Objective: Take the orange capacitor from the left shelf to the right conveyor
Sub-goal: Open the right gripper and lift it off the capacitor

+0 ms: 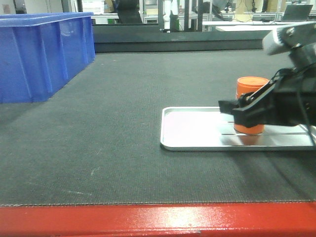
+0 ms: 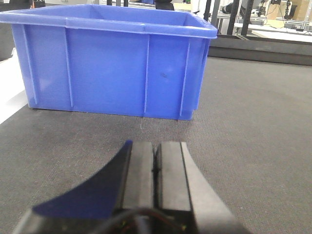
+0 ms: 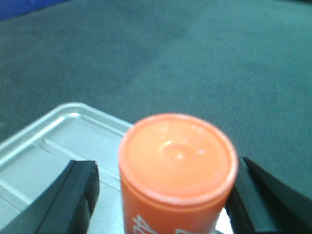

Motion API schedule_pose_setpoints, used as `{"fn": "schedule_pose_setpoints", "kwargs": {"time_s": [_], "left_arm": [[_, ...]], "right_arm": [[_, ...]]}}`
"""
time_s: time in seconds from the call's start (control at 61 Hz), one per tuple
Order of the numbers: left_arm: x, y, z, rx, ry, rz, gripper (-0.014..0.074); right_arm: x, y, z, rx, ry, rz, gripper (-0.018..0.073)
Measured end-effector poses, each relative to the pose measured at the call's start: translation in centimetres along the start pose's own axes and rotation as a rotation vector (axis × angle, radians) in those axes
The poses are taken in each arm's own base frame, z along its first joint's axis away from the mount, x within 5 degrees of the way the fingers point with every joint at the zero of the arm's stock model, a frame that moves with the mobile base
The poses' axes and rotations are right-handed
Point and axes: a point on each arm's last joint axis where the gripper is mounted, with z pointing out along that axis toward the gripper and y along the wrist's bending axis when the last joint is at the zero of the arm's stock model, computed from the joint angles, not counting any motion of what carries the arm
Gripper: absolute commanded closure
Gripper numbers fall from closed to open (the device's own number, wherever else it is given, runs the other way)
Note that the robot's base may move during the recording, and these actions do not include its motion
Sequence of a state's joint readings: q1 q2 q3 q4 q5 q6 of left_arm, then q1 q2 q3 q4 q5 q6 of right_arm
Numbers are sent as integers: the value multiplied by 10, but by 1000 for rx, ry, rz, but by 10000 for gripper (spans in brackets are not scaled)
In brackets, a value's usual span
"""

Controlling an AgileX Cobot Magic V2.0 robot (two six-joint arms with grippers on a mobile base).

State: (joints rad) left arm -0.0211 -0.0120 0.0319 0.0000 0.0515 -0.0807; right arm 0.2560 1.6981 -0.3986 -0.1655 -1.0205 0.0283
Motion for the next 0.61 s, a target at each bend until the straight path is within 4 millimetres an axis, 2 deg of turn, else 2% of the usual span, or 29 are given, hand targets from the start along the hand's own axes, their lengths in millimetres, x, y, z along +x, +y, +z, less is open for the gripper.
{"fn": "schedule_pose_setpoints", "kwargs": {"time_s": [0.148, 0.311, 0.361, 0.426, 0.508, 0.607], "left_arm": [[0, 0, 0, 0, 0, 0, 701], [0, 0, 0, 0, 0, 0, 701], [0, 0, 0, 0, 0, 0, 701], [0, 0, 0, 0, 0, 0, 701], [0, 0, 0, 0, 0, 0, 701], [0, 0, 0, 0, 0, 0, 701]], "right_arm": [[-20, 1, -16, 7, -27, 5, -49], [-52, 1, -39, 17, -75, 58, -27], [-60, 1, -47, 22, -84, 76, 17], [-73, 2, -59, 29, -106, 91, 118], [-84, 2, -78, 46, -102, 103, 298], [-95, 3, -101, 67, -104, 95, 471]]}}
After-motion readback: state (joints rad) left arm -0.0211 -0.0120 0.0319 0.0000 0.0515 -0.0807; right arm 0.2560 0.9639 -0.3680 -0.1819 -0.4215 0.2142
